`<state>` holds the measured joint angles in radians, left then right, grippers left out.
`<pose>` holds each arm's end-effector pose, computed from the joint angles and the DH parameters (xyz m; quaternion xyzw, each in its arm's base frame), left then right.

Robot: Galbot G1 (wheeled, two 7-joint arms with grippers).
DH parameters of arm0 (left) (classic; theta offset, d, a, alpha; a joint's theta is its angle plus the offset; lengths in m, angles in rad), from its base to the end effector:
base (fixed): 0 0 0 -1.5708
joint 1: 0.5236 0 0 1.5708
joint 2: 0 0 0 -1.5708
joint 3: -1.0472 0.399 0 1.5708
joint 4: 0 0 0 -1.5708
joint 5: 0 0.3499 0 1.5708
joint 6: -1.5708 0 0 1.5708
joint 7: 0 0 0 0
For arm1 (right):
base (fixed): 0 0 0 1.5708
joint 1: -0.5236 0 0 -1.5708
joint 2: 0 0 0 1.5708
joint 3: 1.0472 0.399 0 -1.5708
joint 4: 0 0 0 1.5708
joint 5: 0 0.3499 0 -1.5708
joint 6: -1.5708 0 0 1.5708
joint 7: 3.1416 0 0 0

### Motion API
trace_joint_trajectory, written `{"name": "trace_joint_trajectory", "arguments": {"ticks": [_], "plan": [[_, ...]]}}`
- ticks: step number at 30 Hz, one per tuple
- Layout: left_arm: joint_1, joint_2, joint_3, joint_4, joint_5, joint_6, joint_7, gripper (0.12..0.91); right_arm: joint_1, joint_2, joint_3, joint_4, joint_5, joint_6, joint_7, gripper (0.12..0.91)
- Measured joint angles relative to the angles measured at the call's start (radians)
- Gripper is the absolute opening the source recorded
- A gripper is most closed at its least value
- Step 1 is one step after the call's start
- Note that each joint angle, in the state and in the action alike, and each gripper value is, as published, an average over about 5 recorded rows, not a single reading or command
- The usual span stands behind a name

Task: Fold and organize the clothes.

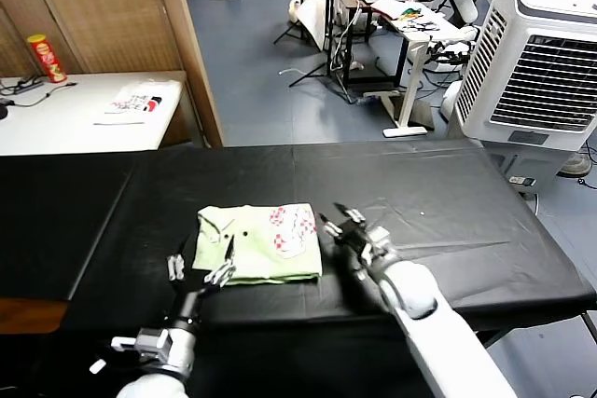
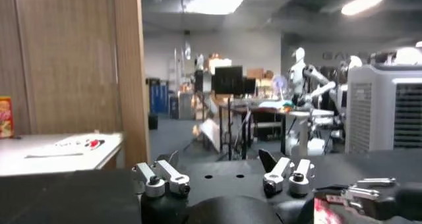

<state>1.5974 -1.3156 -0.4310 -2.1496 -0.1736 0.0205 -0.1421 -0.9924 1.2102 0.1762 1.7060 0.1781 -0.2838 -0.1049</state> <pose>0.1400 0.0262 -0.3296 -0.0363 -0.9993 0.0015 0.0113 0.3458 -0.0137 -0.3524 0.2191 -0.9652 0.1027 0.0993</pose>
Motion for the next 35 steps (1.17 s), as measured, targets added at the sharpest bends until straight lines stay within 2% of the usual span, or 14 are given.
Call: {"name": "trace_joint_trajectory", "arguments": {"ticks": [2,5,8,15,22,26,35], "plan": [[0.006,0.005,0.003,-0.002,-0.015,0.032,-0.019,0.798,-0.061,-0.018,0.018,0.060,-0.009,0.016,0.044,0.698],[0.021,0.021,0.001,-0.015,-0.037,0.067,-0.035,0.798,-0.173,-0.033,0.052,0.156,-0.021,0.056,0.108,0.781],[0.049,0.044,-0.014,-0.033,-0.056,0.072,-0.046,0.798,-0.308,-0.037,0.094,0.247,-0.037,0.114,0.157,0.796],[0.164,0.093,-0.073,-0.065,-0.097,0.081,-0.085,0.798,-0.649,-0.023,0.207,0.430,-0.065,0.212,0.238,0.798],[0.317,0.116,-0.150,-0.114,-0.178,0.106,-0.091,0.798,-0.940,0.009,0.271,0.597,-0.071,0.212,0.346,0.798],[0.400,0.122,-0.191,-0.148,-0.186,0.108,-0.088,0.798,-1.030,0.014,0.282,0.653,-0.073,0.188,0.373,0.798],[0.466,0.118,-0.224,-0.174,-0.190,0.128,-0.089,0.798,-1.089,0.017,0.288,0.689,-0.073,0.184,0.377,0.798]]}}
